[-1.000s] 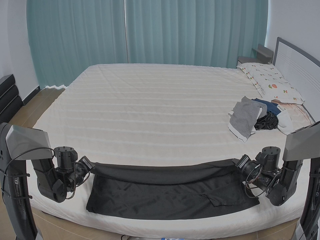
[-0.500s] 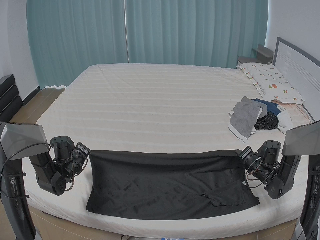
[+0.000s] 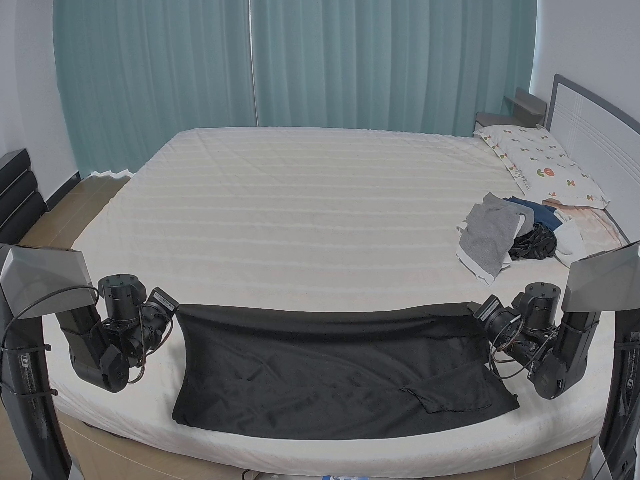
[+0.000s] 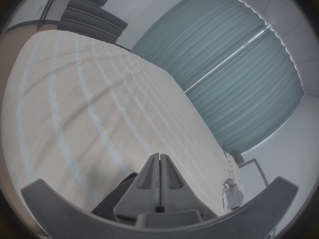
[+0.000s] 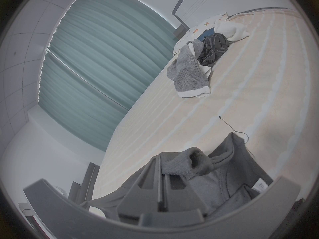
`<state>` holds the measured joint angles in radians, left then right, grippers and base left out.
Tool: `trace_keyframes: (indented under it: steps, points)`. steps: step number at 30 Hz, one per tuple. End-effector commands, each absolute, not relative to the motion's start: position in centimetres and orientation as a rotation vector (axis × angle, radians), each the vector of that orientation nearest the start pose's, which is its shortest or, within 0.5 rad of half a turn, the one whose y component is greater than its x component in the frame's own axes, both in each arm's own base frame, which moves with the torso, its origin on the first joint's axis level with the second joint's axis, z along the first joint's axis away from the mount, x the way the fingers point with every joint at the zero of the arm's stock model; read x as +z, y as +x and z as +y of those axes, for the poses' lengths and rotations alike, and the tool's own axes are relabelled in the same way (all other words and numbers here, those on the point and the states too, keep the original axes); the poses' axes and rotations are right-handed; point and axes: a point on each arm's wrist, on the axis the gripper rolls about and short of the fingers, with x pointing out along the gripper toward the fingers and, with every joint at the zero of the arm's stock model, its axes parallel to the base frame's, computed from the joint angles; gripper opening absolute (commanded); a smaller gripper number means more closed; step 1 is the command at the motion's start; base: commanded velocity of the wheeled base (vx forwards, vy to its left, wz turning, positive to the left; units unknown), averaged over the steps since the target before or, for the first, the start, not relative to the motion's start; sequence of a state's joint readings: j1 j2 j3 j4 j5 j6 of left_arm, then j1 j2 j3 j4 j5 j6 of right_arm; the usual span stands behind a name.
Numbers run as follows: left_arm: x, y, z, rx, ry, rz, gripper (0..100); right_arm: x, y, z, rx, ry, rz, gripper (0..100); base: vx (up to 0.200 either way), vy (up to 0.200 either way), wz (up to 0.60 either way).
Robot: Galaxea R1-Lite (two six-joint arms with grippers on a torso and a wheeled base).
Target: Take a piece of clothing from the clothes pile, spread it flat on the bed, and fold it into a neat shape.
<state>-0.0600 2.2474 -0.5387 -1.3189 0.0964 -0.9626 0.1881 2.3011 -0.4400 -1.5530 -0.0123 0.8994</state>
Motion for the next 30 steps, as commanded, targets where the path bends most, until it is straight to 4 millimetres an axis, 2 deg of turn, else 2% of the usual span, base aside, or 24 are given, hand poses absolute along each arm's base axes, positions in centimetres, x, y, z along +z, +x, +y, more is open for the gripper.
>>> trace_keyframes:
  steps: [1, 12, 14, 23, 30]
  points:
    - [0.7, 32.2, -1.7, 0.213, -0.869, 0.387, 0, 0.3, 30.7, 5.3, 0.021, 0.836, 0.381, 0, 0.000, 0.000, 0.00]
    - [-0.9, 29.0, -1.6, 0.137, -0.656, 0.535, 0, -1.0, 27.9, 4.3, 0.065, 0.707, 0.523, 0, 0.000, 0.000, 0.00]
    - [-1.9, 27.8, -1.6, 0.094, -0.579, 0.613, 0, -1.5, 27.2, 4.3, 0.080, 0.682, 0.568, 0, 0.000, 0.000, 0.00]
    - [-5.0, 27.3, -1.7, 0.096, -0.465, 0.725, 0, -4.7, 25.8, 4.1, 0.069, 0.560, 0.709, 0, 0.000, 0.000, 0.00]
    - [-5.4, 27.1, -1.9, 0.100, -0.460, 0.743, 0, -5.0, 25.8, 3.7, 0.052, 0.565, 0.715, 0, 0.000, 0.000, 0.00]
